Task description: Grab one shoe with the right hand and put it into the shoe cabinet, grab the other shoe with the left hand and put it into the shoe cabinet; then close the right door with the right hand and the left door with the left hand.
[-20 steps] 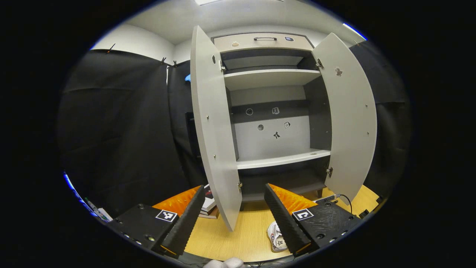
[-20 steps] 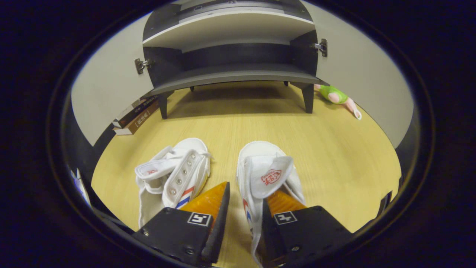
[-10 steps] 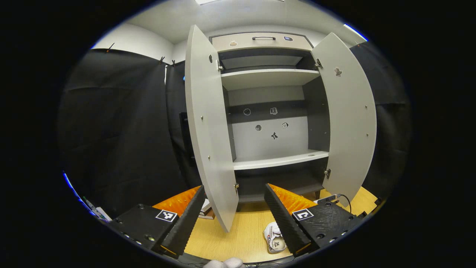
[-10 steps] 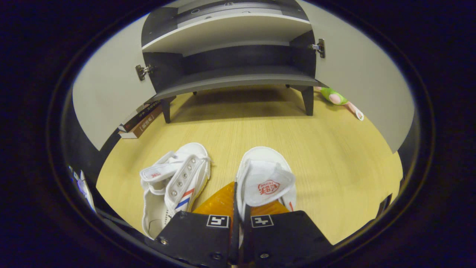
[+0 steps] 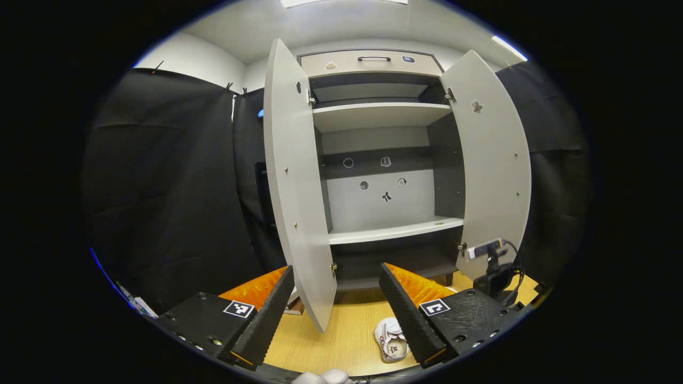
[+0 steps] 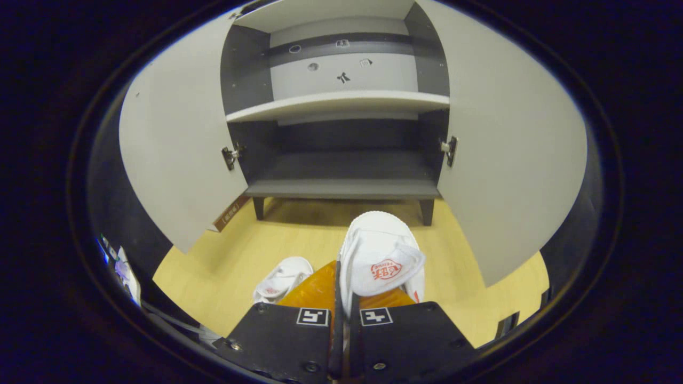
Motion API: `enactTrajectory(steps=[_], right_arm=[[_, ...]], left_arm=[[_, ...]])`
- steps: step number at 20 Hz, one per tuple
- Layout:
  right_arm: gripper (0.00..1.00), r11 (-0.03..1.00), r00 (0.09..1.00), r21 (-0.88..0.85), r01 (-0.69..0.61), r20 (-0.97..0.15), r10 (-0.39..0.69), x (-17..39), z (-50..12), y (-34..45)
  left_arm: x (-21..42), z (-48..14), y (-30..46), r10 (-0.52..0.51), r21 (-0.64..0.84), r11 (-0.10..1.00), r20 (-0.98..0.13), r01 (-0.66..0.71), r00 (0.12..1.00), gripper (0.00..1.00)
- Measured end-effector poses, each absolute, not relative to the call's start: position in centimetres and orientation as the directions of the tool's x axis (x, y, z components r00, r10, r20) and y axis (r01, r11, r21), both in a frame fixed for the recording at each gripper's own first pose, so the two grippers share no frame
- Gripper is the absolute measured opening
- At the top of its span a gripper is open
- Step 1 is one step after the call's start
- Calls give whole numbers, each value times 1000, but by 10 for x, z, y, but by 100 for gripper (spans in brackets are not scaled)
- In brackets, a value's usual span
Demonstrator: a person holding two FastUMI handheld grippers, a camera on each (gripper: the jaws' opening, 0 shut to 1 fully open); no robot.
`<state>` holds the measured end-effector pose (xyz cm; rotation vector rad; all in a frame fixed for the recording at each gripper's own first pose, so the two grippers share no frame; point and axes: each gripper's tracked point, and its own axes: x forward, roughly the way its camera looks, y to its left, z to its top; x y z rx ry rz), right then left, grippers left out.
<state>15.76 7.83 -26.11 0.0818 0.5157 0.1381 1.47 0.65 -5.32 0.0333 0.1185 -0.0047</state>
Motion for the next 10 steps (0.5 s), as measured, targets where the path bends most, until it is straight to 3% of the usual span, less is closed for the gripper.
enactTrajectory(steps=[8,9,10], right_arm=[[8,991,959,41,-127,-250,133,201,-90,80],[5,991,966,29,-127,-225,130,215,-73,81],[8,992,971,20,-127,-200,128,228,-57,81]], left_arm=[[13,-47,12,4,-14,1000,-86,-5,996,96],[14,-47,12,7,-17,1000,-86,-9,996,100],[16,-46,13,17,-18,1000,-84,-18,996,96]])
